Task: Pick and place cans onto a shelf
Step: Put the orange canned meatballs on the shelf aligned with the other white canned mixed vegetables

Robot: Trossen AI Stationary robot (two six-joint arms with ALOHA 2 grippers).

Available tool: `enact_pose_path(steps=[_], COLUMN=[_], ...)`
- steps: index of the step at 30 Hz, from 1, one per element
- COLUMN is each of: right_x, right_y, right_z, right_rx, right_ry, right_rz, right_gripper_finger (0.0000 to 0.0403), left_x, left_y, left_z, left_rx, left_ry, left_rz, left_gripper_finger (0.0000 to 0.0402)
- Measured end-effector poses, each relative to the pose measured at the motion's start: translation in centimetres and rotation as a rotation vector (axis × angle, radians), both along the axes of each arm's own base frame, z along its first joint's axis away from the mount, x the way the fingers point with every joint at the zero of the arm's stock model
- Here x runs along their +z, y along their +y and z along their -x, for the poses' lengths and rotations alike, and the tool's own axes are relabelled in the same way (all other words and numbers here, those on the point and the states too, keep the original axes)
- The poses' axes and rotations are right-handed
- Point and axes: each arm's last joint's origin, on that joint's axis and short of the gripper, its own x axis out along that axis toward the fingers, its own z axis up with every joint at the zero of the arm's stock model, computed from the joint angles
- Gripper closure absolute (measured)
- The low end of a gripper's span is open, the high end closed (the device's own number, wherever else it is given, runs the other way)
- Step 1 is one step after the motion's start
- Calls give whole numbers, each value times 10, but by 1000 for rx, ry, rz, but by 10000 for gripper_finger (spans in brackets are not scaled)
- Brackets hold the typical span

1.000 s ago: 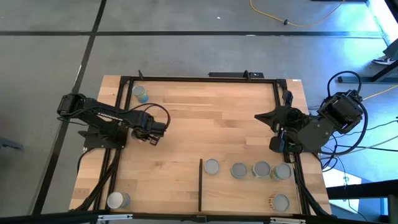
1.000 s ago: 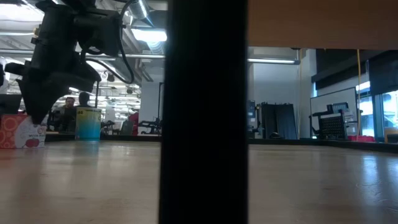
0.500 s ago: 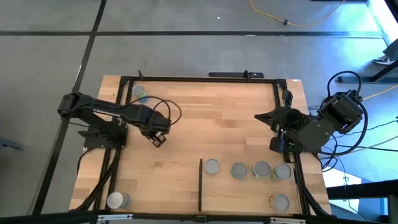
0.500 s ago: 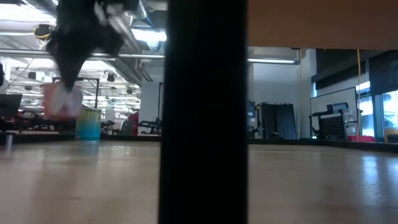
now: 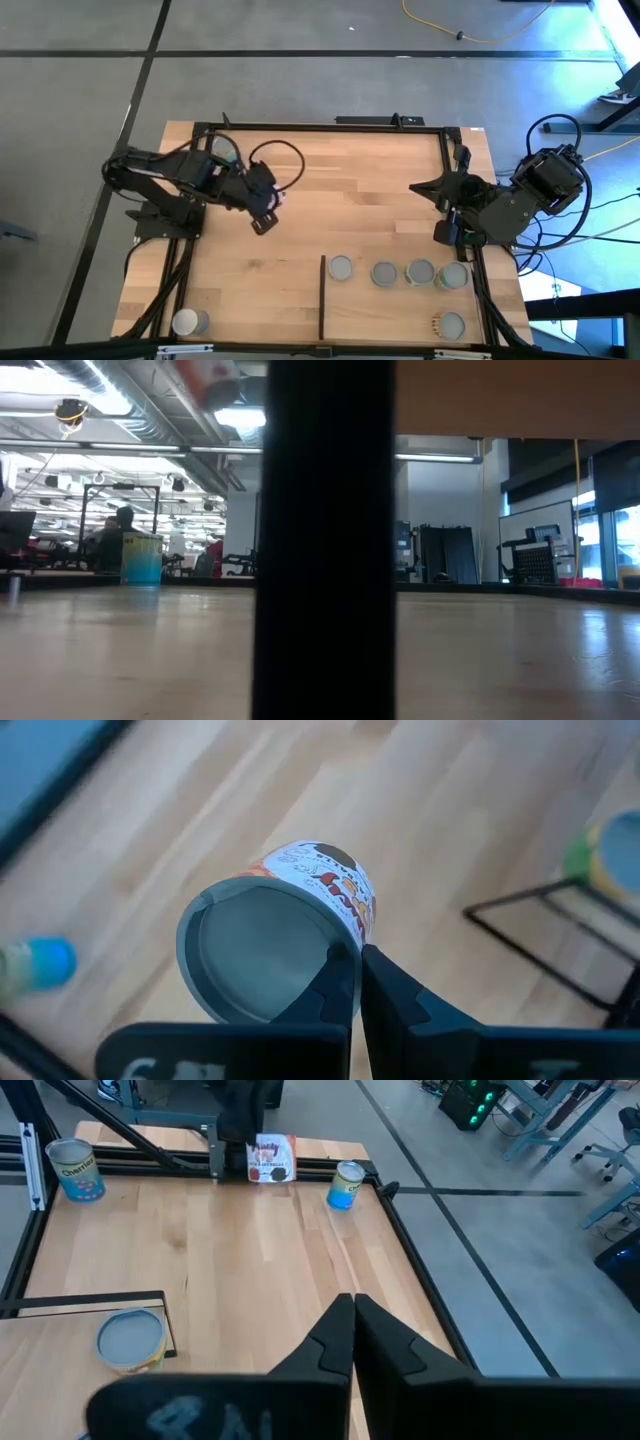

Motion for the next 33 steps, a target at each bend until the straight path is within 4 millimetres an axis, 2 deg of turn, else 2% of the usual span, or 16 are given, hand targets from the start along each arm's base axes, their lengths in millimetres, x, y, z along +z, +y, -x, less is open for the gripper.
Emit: enact_pose_path(steps=[12, 16, 20, 24, 31, 33], right_x=[-1, -4, -5, -5, -5, -5], right_y=[-1, -2, -4, -4, -5, -5], right_z=[4, 6, 8, 9, 10, 10], right_rx=[60, 66, 64, 61, 61, 61], right_ry=[54, 88, 106, 113, 119, 119], right_rz=[-48, -32, -17, -9, -2, -1], right_gripper_finger=[393, 393, 393, 393, 393, 393], left_x=[31, 26, 25, 11, -1, -4], left_y=[-46, -70, -91, -115, -150, -158], left_z=[-77, -98, -110, -118, -112, -119], left_rx=[-230, -325, -390, -452, -561, -588], left_ry=[-120, -219, -314, -306, -282, -317], left_rz=[-37, -19, 37, 50, 52, 75], left_gripper_finger=[401, 401, 401, 401, 401, 401])
